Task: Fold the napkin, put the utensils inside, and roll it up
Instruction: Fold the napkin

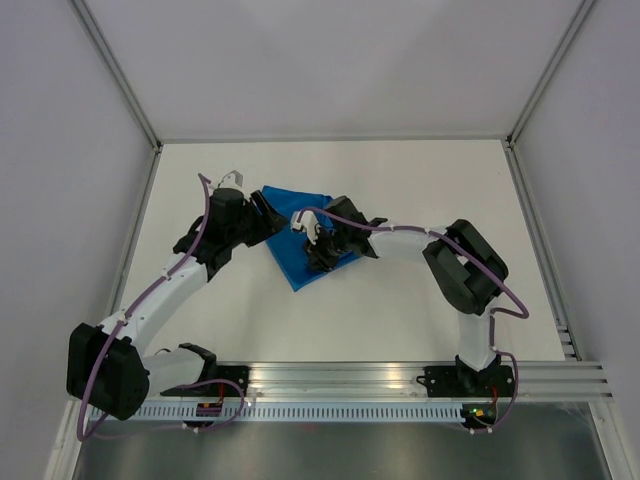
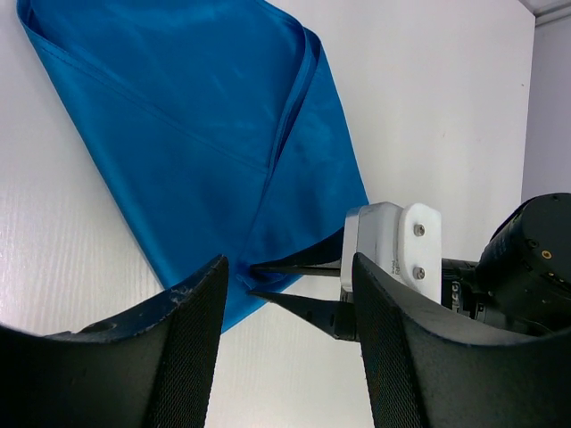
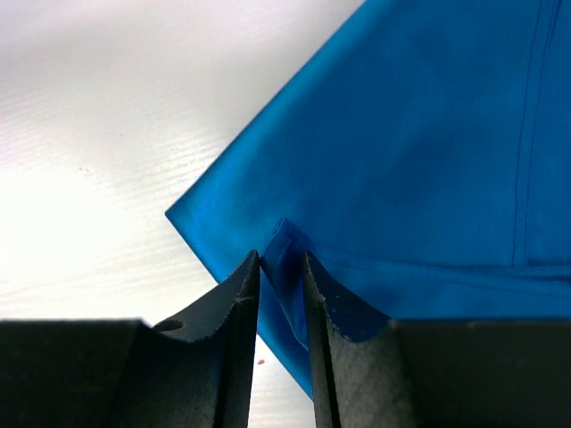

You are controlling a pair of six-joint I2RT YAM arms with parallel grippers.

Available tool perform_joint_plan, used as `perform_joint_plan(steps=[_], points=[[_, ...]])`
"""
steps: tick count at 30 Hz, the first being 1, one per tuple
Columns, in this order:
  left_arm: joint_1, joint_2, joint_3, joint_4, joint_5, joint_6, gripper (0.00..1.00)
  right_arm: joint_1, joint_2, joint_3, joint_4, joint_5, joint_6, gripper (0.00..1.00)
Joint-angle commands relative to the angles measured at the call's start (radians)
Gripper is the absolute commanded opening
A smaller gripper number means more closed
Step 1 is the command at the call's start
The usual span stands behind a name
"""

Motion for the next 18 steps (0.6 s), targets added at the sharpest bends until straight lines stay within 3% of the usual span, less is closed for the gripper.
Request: perform_joint_plan(steps=[1, 12, 18], points=[[0.013, -0.028, 0.025, 0.007, 0.005, -0.015, 0.63, 0.008, 0.023, 0.061, 0.021, -0.099, 0.038, 0.32], [0.032, 0.003, 0.020, 0.013, -0.026, -0.067, 0.64, -0.002, -0.057, 0.083, -0.059, -0.173, 0.070, 0.37], [0.046, 0.067, -0.020, 0.062, -0.069, -0.134, 0.61, -0.130, -0.101, 0.109, -0.117, -0.119, 0.075, 0.42]])
